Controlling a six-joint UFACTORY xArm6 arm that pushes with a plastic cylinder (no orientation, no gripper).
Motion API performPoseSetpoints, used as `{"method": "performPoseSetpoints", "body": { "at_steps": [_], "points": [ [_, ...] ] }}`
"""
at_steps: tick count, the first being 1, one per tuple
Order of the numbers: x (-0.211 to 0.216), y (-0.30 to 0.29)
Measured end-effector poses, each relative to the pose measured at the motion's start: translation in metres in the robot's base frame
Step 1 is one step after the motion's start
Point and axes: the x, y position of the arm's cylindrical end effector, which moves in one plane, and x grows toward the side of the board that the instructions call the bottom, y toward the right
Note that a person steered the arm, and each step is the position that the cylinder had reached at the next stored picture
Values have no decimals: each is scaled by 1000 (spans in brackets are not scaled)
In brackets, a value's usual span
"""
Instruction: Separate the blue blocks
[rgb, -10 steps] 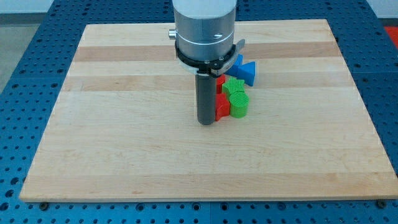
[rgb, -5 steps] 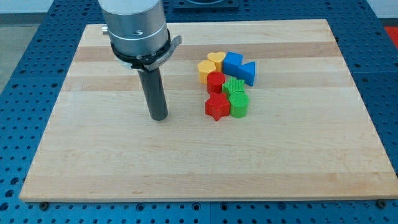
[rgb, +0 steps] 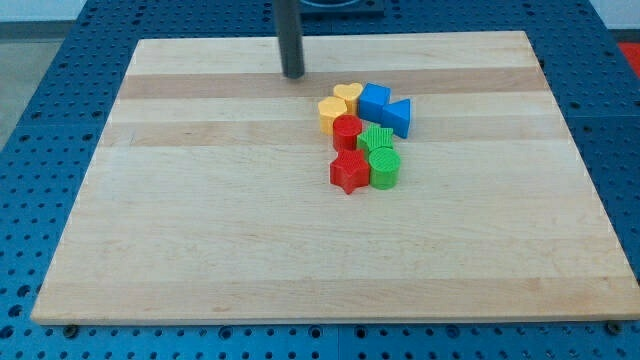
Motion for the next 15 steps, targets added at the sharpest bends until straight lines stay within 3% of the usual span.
{"method": "performPoseSetpoints", "body": {
  "at_steps": [2, 4, 9, 15],
  "points": [
    [-25, 87],
    [-12, 119],
    [42, 137],
    [42, 132]
  ]
}}
